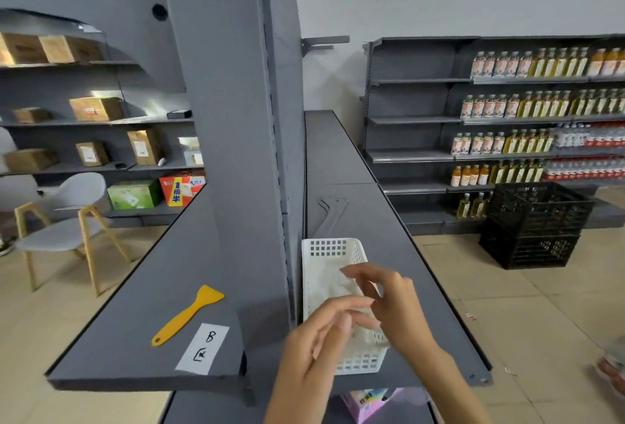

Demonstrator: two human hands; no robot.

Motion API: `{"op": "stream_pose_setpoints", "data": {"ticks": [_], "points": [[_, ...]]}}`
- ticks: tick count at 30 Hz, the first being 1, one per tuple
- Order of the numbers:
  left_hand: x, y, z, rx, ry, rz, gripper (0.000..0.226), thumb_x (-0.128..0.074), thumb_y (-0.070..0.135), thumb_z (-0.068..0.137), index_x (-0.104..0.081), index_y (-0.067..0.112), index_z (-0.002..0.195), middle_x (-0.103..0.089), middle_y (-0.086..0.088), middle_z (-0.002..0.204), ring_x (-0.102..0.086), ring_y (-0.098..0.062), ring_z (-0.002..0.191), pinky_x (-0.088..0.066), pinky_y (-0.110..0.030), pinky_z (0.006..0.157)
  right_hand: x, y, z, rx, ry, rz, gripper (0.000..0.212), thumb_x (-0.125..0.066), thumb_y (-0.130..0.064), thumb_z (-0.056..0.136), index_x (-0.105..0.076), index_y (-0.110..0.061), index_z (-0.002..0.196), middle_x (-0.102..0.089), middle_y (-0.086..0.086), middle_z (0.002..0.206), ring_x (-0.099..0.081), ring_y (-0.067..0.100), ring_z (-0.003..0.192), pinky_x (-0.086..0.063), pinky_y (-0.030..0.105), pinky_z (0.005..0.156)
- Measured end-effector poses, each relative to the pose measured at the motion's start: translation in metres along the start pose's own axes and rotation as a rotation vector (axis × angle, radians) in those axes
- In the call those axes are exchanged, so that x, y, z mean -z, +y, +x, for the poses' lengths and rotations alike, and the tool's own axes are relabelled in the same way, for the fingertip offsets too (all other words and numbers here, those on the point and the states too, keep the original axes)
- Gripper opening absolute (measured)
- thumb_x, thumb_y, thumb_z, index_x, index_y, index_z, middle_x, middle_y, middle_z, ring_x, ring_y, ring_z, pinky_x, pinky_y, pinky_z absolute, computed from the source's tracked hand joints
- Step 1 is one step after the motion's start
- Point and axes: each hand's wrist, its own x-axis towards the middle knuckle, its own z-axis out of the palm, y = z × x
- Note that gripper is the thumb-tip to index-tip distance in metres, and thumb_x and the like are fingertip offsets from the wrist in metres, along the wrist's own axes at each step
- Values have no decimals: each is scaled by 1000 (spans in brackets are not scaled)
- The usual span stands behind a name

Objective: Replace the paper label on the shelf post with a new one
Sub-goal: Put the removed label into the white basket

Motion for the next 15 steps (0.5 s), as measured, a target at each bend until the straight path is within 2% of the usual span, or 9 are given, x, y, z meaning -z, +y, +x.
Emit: {"op": "stream_pose_setpoints", "data": {"ticks": [1, 3, 6, 8, 10, 12, 14, 15], "points": [[1, 4, -6, -56, 49, 16, 29, -50, 40, 95, -73, 27, 109, -80, 1, 94, -72, -12, 102, -50, -16, 93, -1, -4, 0, -22, 14, 23, 40, -68, 5, 85, -71, -29, 106, -76, -19, 82, -72, -4, 78, -57, 19, 77], [8, 7, -23, -138, 19, -22, 31, -46, 41, 93, -73, 30, 105, -79, -3, 90, -74, -13, 96, -50, -16, 89, -4, -13, 1, -74, 53, 74, 43, -79, 1, 78, -65, -31, 104, -77, -10, 73, -73, -2, 67, -59, 23, 71], [25, 8, -23, -147, -13, -45, 31, -46, 40, 93, -73, 29, 102, -79, -4, 85, -73, -12, 91, -50, -19, 86, -8, -23, 4, -112, 41, -33, 56, -90, -10, 66, -57, -34, 105, -66, -7, 76, -68, 5, 64, -56, 28, 65], [38, 8, -26, -136, -7, -41, 30, -46, 41, 93, -73, 30, 100, -78, -3, 84, -73, -14, 89, -51, -22, 84, -8, -27, 4, -120, -24, -104, 48, -86, -10, 72, -60, -32, 106, -68, -7, 78, -70, 8, 74, -53, 27, 68], [49, 10, -29, -137, -10, -55, 29, -46, 39, 95, -73, 31, 100, -78, -3, 84, -73, -14, 91, -53, -24, 86, -8, -27, 3, -108, -99, -209, 38, -69, 2, 86, -67, -29, 109, -77, -11, 88, -73, 9, 90, -52, 20, 76], [60, 13, -28, -107, -14, -67, 27, -46, 29, 101, -73, 27, 102, -78, -5, 85, -73, -12, 91, -54, -26, 87, -7, -31, 0, -138, -183, -310, 44, -56, 7, 92, -69, -28, 115, -78, -16, 100, -72, 9, 102, -54, 26, 86], [72, 18, -29, -110, -36, -67, 28, -44, 17, 105, -73, 18, 103, -78, -7, 87, -73, -11, 89, -54, -21, 85, -9, -43, -3, -163, -120, -352, 30, -64, -10, 92, -68, -33, 109, -77, -17, 93, -72, 11, 92, -55, 38, 83], [78, 21, -29, -112, -54, -66, 28, -44, 14, 105, -72, 15, 104, -77, -7, 88, -73, -11, 89, -53, -18, 84, -11, -51, -5, -168, -29, -336, 23, -71, -18, 88, -69, -34, 104, -74, -15, 85, -70, 10, 81, -55, 36, 77]]}}
